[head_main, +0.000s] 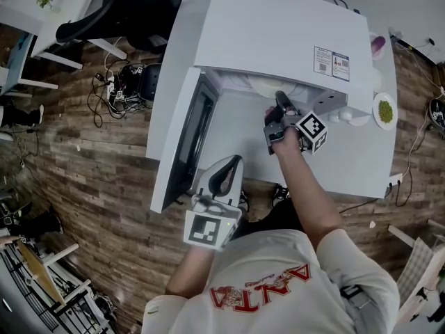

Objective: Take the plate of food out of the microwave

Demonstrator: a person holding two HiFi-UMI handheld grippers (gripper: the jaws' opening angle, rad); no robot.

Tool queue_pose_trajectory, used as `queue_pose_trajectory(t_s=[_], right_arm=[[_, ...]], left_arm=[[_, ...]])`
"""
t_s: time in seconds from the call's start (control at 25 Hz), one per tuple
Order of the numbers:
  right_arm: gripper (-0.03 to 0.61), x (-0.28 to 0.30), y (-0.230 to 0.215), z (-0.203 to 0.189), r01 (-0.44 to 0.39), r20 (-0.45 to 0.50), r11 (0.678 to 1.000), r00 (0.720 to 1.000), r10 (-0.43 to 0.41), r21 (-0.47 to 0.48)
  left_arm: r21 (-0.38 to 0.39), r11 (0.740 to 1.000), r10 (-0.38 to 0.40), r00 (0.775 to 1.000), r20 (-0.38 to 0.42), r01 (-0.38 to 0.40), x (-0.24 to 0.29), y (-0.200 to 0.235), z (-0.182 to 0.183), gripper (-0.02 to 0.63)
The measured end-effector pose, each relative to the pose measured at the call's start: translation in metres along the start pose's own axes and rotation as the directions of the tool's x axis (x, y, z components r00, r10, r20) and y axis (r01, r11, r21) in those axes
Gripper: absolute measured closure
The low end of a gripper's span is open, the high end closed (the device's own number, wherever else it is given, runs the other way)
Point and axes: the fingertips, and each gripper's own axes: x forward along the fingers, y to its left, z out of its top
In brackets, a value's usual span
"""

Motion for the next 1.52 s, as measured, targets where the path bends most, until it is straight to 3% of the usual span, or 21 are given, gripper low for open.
queue_pose_trajectory(t_s=[0.48, 0.8, 1.2, 1.52], right_arm=[[0.561, -0.026, 0.015, -0.001, -0.05, -0.01, 0.999, 0.999, 0.05, -0.011], [0.561, -0.071, 0.019, -0.015, -0.039, -0.045, 0.999, 0.998, 0.039, -0.005], [0.561, -0.138, 0.019, -0.027, -0.062, -0.066, 0.998, 0.996, 0.062, 0.014], [0.561, -0.211, 0.006, -0.019, -0.077, -0.046, 0.996, 0.996, 0.079, 0.045]], left_arm=[[0.006, 1.0, 0.019, 0.999, 0.048, -0.019, -0.002, 0.008, 0.011, 0.601], [-0.009, 1.0, 0.008, 0.998, 0.07, -0.008, -0.007, 0.009, 0.021, 0.601], [0.021, 0.997, -0.081, 0.995, 0.064, 0.079, -0.001, -0.016, 0.025, 0.601], [0.064, 0.976, -0.211, 0.977, 0.03, 0.209, 0.02, -0.062, 0.021, 0.601]])
